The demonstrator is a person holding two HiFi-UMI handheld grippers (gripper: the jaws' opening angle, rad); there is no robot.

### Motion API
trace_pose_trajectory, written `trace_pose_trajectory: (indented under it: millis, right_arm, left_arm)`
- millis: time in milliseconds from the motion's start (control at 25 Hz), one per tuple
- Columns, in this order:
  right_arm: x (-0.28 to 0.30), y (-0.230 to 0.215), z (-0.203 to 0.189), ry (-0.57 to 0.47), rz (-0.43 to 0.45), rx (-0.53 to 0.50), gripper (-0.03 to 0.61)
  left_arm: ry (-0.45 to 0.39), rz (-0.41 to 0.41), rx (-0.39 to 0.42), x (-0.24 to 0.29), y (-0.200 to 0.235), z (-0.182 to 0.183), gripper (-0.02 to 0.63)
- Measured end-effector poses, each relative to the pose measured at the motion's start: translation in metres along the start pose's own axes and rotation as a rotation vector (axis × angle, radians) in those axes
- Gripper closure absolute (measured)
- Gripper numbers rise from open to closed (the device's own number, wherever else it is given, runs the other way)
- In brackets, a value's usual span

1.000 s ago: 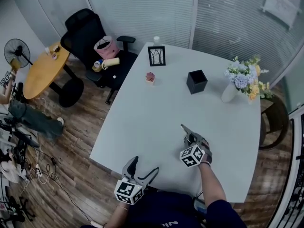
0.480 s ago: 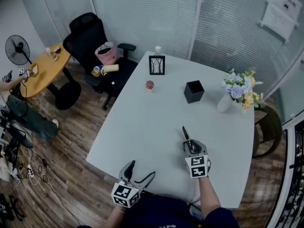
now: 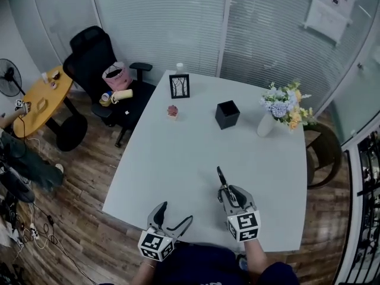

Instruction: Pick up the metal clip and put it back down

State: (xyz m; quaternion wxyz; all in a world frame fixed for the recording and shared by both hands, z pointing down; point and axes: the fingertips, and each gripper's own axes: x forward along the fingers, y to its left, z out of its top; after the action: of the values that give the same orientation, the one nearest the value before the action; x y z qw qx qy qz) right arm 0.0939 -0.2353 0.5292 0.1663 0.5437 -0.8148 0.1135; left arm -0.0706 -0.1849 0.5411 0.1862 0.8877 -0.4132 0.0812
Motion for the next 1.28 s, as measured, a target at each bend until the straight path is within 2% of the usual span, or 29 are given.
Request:
trace_pose_trajectory:
  millis: [240, 400, 800, 960, 1000, 1120, 1280]
  right_arm:
    - [-0.035, 0.024, 0.001, -0.041, -0.031, 0.005, 0.466]
    - [-0.042, 0.038, -0.003, -0.039, -0.022, -0.006, 0.468]
    - [-0.044, 0.040, -0.008, -0.034, -0.053, 0.006, 0.468]
    - [-0.043, 0.046, -0.005, -0.037, -0.048, -0.007, 0.468]
    - [-0.043, 0.047, -0.006, -0.036, -0.047, -0.009, 0.468]
    - [-0.043, 0.048, -0.007, -0.028, -0.041, -0.012, 0.468]
    - [-0.042, 0.047, -0.009, -0.029, -0.042, -0.010, 0.469]
  left_arm:
    - [0.007, -0.046, 0.014, 0.001, -0.003, 0.001, 0.179]
    - [0.015, -0.070, 0.034, 0.001, -0.003, 0.002, 0.179]
    - [-0.011, -0.095, 0.059, 0.005, -0.008, 0.013, 0.188]
    - [-0.013, -0.094, 0.071, 0.001, -0.010, 0.012, 0.287]
    - [-0.015, -0.088, 0.077, 0.000, -0.010, 0.011, 0.332]
    - [-0.014, -0.066, 0.103, -0.001, -0.009, 0.009, 0.536]
    - [-0.022, -0.073, 0.083, -0.001, -0.011, 0.008, 0.555]
